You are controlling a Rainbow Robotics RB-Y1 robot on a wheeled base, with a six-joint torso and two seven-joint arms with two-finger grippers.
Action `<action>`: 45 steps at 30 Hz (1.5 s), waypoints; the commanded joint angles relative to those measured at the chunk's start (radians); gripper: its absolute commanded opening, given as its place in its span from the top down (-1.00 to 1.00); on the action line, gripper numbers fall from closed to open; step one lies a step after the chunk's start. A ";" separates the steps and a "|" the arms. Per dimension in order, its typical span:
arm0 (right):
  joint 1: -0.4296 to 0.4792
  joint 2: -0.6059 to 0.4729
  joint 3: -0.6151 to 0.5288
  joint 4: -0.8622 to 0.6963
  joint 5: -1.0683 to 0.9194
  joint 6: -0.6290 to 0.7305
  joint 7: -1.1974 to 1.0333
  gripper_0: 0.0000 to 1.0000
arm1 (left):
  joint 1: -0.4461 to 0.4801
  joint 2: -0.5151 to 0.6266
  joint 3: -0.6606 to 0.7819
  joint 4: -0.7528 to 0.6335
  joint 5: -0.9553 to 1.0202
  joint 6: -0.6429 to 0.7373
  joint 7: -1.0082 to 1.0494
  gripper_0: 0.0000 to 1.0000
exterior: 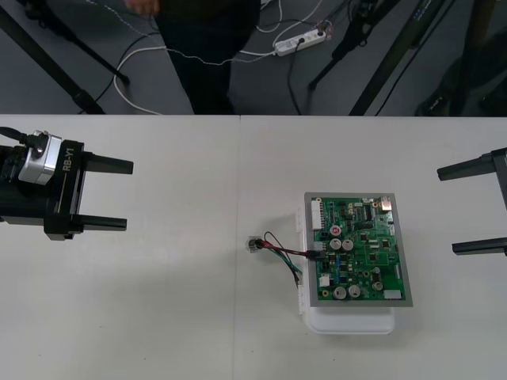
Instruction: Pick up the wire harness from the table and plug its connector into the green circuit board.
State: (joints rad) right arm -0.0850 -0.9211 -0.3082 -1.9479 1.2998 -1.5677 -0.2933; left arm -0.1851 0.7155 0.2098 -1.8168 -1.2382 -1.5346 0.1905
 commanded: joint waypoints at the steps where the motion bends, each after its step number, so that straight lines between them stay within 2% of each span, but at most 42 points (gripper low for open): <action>1: 0.010 0.005 0.001 -0.025 0.004 -0.003 0.034 -1.00 | 0.016 0.041 0.028 -0.032 -0.003 -0.036 0.035 -0.55; 45: 0.010 0.005 0.001 -0.025 0.004 -0.003 0.034 -1.00 | 0.016 0.041 0.028 -0.032 -0.003 -0.036 0.035 -0.55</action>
State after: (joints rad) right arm -0.0850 -0.9211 -0.3082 -1.9479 1.2998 -1.5677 -0.2933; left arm -0.1851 0.7155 0.2098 -1.8168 -1.2382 -1.5371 0.1905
